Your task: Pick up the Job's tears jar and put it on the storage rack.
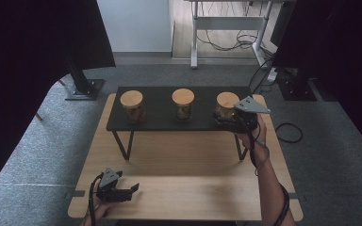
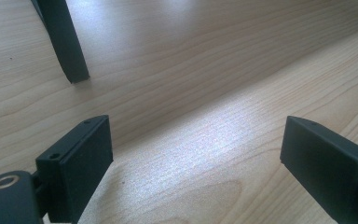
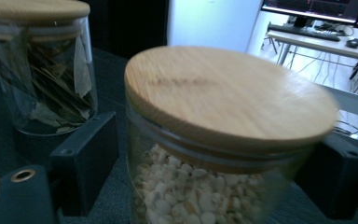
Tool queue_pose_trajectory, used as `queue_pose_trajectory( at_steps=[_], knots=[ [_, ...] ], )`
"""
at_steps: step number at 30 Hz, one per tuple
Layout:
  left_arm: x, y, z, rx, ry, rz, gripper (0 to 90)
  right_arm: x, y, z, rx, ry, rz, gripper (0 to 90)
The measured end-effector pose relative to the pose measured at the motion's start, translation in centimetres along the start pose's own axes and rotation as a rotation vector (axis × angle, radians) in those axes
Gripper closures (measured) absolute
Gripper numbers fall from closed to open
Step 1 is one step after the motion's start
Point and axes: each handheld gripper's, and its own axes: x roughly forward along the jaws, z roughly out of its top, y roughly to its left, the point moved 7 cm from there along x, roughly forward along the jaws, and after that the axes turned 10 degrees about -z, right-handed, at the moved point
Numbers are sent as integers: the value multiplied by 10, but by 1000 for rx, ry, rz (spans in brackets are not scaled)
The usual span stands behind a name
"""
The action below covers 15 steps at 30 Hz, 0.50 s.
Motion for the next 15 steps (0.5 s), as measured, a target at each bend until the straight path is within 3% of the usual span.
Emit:
queue_pose_trajectory(
  at_steps=[15],
  knots=[
    [0, 0, 0, 5, 3, 5, 86, -30, -2, -1, 37, -41, -4, 109]
  ],
)
